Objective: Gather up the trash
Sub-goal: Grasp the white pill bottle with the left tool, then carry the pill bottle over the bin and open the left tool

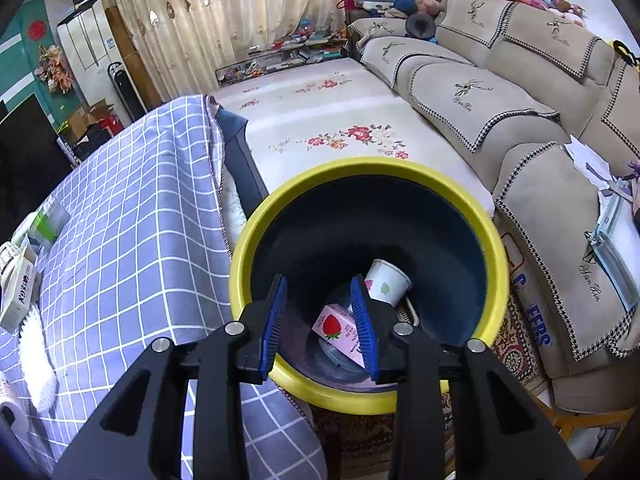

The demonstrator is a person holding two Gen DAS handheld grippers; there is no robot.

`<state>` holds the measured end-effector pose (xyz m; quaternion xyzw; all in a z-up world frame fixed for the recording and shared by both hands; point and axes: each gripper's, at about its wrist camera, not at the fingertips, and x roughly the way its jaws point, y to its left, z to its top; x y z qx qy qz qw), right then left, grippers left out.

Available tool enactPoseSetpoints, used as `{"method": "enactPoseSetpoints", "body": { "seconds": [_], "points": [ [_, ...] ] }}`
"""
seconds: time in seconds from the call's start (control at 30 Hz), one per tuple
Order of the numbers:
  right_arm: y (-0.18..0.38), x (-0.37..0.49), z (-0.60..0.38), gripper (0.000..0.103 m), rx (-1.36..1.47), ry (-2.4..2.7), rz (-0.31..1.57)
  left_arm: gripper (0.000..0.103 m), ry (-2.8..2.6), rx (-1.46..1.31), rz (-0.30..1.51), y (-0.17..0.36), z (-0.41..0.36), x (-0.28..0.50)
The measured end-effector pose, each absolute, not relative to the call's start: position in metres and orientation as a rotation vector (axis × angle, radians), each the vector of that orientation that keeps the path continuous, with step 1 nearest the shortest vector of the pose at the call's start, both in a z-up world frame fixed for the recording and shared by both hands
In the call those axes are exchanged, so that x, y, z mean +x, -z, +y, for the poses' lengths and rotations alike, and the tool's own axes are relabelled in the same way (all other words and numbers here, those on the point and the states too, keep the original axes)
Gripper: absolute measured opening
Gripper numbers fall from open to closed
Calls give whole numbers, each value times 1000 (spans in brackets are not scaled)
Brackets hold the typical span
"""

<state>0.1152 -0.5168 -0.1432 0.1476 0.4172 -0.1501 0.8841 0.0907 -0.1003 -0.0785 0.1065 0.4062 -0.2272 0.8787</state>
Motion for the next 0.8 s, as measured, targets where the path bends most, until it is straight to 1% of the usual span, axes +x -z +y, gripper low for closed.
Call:
{"method": "enactPoseSetpoints", "body": {
  "seconds": [0.13,0.27,0.47,0.63,0.8],
  "points": [
    [136,101,-527,32,307,332,851,83,544,220,832,62,-127,93],
    [128,83,-542,32,315,357,823,83,636,228,821,50,-169,100],
    [113,57,-570,32,324,403,770,83,773,268,821,43,-262,120],
    [105,39,-598,32,338,446,737,83,876,305,882,58,-351,145],
    [106,31,-624,32,363,476,731,83,884,368,930,86,-426,172]
  ]
}}
